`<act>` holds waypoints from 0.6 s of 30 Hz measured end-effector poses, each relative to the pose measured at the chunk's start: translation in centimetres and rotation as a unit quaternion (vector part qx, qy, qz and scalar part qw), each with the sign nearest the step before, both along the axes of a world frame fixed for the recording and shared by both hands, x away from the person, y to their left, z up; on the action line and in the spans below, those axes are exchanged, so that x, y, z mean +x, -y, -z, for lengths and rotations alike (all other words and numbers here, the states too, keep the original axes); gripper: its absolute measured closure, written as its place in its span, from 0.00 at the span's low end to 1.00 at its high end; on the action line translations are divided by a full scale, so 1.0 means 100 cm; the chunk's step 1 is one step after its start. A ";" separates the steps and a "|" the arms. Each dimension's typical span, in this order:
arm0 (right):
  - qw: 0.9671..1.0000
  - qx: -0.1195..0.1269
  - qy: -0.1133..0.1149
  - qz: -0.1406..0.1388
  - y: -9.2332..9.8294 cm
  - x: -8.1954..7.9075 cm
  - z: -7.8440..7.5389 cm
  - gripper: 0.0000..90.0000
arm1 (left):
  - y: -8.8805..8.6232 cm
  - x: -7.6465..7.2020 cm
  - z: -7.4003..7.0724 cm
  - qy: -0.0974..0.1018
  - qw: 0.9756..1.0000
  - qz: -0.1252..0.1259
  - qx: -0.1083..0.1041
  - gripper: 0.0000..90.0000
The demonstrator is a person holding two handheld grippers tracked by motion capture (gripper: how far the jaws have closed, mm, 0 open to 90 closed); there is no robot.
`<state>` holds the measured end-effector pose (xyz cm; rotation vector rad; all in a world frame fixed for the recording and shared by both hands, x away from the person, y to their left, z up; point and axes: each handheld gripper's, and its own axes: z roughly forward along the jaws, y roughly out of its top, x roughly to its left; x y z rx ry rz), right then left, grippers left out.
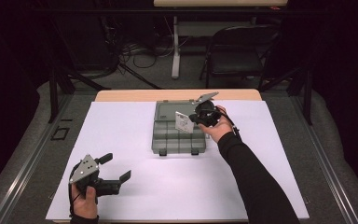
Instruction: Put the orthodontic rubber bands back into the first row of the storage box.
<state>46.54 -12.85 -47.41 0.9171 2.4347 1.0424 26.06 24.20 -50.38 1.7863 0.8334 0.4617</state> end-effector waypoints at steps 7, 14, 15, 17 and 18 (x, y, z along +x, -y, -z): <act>1.000 -0.006 -0.004 0.000 0.000 -0.002 0.007 1.00 | 0.000 0.000 0.000 0.002 1.000 0.001 0.000 0.06; 1.000 -0.011 -0.007 0.002 0.000 -0.002 0.010 1.00 | 0.000 0.000 0.000 0.002 1.000 0.001 0.001 0.06; 1.000 -0.011 -0.007 0.002 0.000 -0.002 0.010 1.00 | 0.000 0.000 0.000 0.002 1.000 0.001 0.001 0.06; 1.000 -0.011 -0.007 0.003 0.000 -0.002 0.010 1.00 | 0.000 0.000 0.000 0.002 1.000 0.000 0.001 0.06; 1.000 -0.012 -0.007 0.004 0.000 -0.002 0.010 1.00 | 0.000 0.000 0.000 0.002 1.000 0.001 0.000 0.06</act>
